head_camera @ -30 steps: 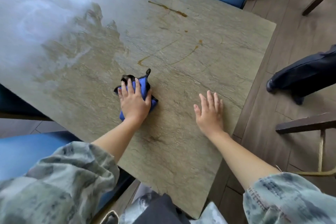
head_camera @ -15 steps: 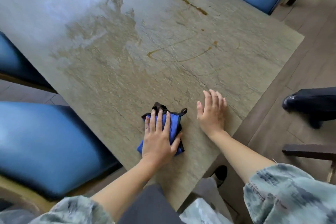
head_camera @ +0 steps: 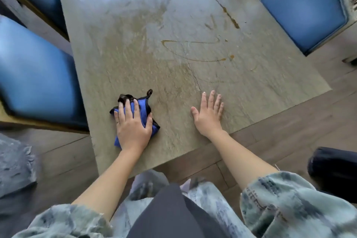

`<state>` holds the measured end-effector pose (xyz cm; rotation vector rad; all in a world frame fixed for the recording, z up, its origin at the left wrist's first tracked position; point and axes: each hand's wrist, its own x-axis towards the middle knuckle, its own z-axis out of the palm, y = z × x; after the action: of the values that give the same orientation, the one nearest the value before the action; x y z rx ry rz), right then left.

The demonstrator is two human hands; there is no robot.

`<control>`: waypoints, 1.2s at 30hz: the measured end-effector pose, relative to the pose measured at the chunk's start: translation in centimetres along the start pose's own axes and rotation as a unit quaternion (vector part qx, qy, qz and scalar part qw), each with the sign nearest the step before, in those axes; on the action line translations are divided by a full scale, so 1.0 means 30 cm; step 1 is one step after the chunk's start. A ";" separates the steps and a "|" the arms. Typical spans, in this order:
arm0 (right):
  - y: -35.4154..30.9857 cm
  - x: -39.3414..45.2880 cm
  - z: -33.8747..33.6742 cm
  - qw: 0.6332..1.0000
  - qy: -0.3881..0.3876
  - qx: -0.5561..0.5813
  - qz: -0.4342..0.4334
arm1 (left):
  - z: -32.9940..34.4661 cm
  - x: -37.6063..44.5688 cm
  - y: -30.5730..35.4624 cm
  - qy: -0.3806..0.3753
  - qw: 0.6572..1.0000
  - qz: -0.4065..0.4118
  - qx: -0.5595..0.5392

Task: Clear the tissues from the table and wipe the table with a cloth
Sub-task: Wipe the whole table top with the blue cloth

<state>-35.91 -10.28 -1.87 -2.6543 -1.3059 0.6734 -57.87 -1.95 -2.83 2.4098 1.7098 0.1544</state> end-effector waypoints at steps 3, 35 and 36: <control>0.026 -0.008 -0.010 0.999 -0.015 -0.005 -0.035 | 0.003 -0.193 0.022 0.005 0.999 -0.039 0.011; -0.076 -0.023 -0.025 0.990 0.034 0.135 0.017 | -0.025 -0.040 0.083 -0.014 0.978 -0.156 -0.137; -0.129 -0.041 -0.015 0.987 0.050 0.151 0.001 | -0.038 -0.021 0.091 -0.022 0.961 -0.151 -0.232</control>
<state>-39.19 -8.77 0.05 -2.4115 -1.0796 0.6684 -55.76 -3.33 -1.15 1.7871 1.7591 0.4043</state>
